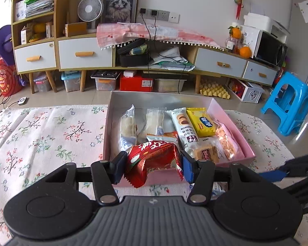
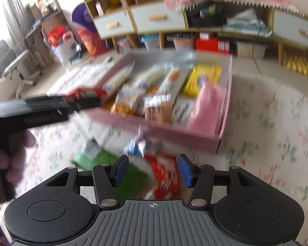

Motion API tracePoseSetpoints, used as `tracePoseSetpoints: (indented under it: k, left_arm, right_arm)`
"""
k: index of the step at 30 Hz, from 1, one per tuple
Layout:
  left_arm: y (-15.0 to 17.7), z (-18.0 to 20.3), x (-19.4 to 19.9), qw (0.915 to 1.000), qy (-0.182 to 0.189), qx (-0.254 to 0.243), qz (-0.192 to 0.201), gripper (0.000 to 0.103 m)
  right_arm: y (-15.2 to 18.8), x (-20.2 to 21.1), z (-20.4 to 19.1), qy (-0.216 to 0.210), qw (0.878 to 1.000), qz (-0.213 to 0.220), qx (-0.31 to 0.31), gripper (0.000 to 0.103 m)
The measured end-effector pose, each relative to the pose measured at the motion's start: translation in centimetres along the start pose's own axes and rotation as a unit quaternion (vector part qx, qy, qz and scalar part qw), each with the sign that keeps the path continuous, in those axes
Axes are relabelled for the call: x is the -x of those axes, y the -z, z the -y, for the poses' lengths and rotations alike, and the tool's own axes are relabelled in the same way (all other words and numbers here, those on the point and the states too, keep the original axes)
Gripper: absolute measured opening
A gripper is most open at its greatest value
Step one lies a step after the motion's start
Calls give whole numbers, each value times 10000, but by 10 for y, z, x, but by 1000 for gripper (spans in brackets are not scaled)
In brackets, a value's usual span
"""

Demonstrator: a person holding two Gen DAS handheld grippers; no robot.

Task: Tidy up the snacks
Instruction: 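Carry both red packs up and over into the pink box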

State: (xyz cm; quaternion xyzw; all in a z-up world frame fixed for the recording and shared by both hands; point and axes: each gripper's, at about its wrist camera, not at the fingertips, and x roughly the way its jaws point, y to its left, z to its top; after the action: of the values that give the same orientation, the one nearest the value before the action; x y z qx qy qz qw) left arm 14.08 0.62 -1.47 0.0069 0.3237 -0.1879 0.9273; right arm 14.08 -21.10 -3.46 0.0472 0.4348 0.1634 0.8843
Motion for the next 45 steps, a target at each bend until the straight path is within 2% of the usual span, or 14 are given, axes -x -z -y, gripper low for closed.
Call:
tracePoseSetpoints:
  k: [1, 6, 16, 21, 28, 37, 45]
  left_arm:
    - [1, 0, 3, 10000, 3, -1, 0, 51]
    - [5, -1, 10, 10000, -26, -46, 12, 51]
    - [5, -7, 8, 9999, -91, 44, -15, 51]
    - [1, -7, 8, 9999, -96, -9, 53, 51]
    - [-9, -4, -2, 9997, -116, -191, 138, 51]
    - [-30, -3, -39, 9996, 77, -275, 51, 51]
    - [-42, 8, -71, 9983, 425, -403, -68, 52]
  right_arm:
    - [3, -4, -1, 74, 9999, -107, 19, 43]
    - [12, -14, 3, 307, 9988, -326, -172, 30]
    - [9, -6, 4, 193, 9993, -165, -284, 29]
    - [-4, 15, 1, -25, 9995, 97, -300, 29]
    - [-29, 27, -1, -92, 9974, 528, -480, 29]
    - [-67, 0, 16, 269, 9906, 856, -1029, 29]
    - [-86, -27, 41, 236, 9824, 946, -1594, 29]
